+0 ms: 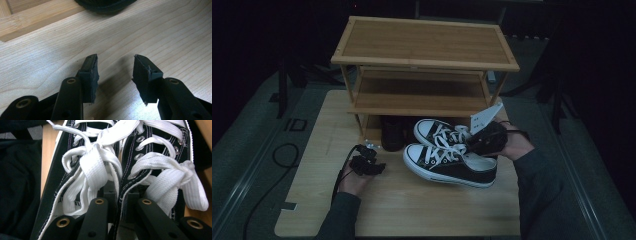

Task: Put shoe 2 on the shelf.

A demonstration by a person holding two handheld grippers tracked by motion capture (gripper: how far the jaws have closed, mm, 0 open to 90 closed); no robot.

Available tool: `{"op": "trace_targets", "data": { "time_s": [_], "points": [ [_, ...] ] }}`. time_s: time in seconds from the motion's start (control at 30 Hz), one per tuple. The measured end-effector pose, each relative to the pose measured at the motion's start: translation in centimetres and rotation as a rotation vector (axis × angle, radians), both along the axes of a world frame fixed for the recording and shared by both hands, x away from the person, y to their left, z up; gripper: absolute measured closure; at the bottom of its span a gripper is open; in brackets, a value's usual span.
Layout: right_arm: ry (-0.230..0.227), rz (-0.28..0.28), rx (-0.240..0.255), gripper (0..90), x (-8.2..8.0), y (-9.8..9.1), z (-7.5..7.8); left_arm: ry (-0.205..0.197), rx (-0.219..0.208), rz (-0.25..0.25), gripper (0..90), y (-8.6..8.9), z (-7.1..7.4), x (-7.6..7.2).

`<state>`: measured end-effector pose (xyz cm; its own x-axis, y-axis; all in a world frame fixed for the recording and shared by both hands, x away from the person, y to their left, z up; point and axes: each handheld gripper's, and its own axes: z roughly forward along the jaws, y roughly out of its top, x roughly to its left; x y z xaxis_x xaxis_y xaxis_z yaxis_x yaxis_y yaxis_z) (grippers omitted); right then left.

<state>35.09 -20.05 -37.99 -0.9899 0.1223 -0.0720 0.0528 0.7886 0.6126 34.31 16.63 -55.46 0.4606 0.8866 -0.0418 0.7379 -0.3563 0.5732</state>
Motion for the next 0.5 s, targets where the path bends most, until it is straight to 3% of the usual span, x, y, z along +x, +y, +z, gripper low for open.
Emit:
{"op": "trace_targets", "data": {
  "time_s": [0.33, 0.5],
  "points": [
    [-0.026, 0.024, 0.051, 84.6, 0.4, 0.5, 2.5, -0.003, 0.000, 0.002, 55.7, 0.1, 0.1, 0.0],
    [-0.049, -0.029, 0.044, 84.7, 1.3, 1.0, 4.0, -0.004, -0.003, 0.002, 55.7, 0.1, 0.1, 0.0]
  ]
}}
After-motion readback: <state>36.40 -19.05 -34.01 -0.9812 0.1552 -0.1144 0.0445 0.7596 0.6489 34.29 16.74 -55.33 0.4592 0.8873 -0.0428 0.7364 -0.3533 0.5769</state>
